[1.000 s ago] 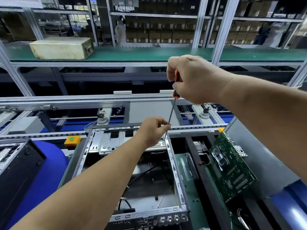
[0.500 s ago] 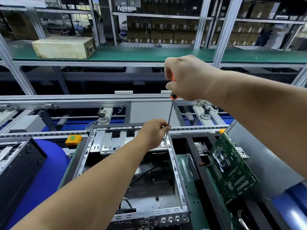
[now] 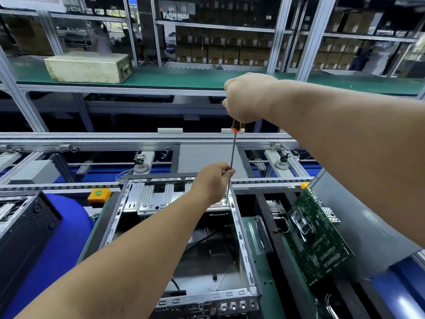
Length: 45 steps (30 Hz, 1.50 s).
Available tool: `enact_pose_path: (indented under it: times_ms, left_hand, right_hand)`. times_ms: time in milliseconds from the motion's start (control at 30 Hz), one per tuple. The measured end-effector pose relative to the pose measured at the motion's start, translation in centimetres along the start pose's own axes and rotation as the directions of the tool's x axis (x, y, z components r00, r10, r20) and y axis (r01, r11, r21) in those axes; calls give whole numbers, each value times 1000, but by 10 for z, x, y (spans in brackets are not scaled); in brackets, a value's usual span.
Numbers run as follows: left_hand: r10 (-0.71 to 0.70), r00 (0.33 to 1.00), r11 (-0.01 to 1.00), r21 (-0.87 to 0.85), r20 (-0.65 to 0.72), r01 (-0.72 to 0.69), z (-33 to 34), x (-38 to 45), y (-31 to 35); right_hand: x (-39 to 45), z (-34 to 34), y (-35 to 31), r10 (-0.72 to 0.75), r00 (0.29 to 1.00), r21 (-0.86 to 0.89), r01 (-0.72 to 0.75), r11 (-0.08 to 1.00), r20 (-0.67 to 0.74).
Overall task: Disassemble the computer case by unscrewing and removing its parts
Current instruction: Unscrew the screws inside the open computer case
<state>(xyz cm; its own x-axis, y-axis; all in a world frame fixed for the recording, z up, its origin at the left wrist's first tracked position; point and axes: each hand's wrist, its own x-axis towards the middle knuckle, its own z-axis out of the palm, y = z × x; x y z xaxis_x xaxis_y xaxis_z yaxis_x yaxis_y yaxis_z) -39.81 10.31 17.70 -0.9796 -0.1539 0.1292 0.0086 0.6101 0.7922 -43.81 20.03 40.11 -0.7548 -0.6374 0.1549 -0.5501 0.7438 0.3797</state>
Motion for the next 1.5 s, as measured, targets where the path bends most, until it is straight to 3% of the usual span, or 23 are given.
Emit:
enact_pose_path:
  times_ms: [333,767,867,1000,1100,1267,1500]
  left_hand:
    - [92,988,987,-120,-124,-107,-29,14,40]
    - [137,968,988,97,-209,-119,-26,7,40]
    - [129,969,987,118,-211,-106,-27,6,42]
    - [134,971,983,148,-200,-105,-26,7,42]
    - [137,968,981,163,-212,-103,-25,7,41]
    - [130,971,985,140,-201,-103,-24,8,39]
    - [126,991,988,94,-47,-122,-38,15,47]
  right_hand:
    - [4,2,12,-7,999,230,-3,973,42]
    - [-6,2,21,-154,986,533,95,841,68]
    - [-6,3,18,-110,992,513,62,856,65]
    - [-5,10,10,-11,999,205,20,979,-45]
    - [-4,10,10,66,990,109,-53,993,-121]
    - [1,8,10,51,996,188,-36,982,-78]
    - [1,1,24,-67,994,345,32,938,90]
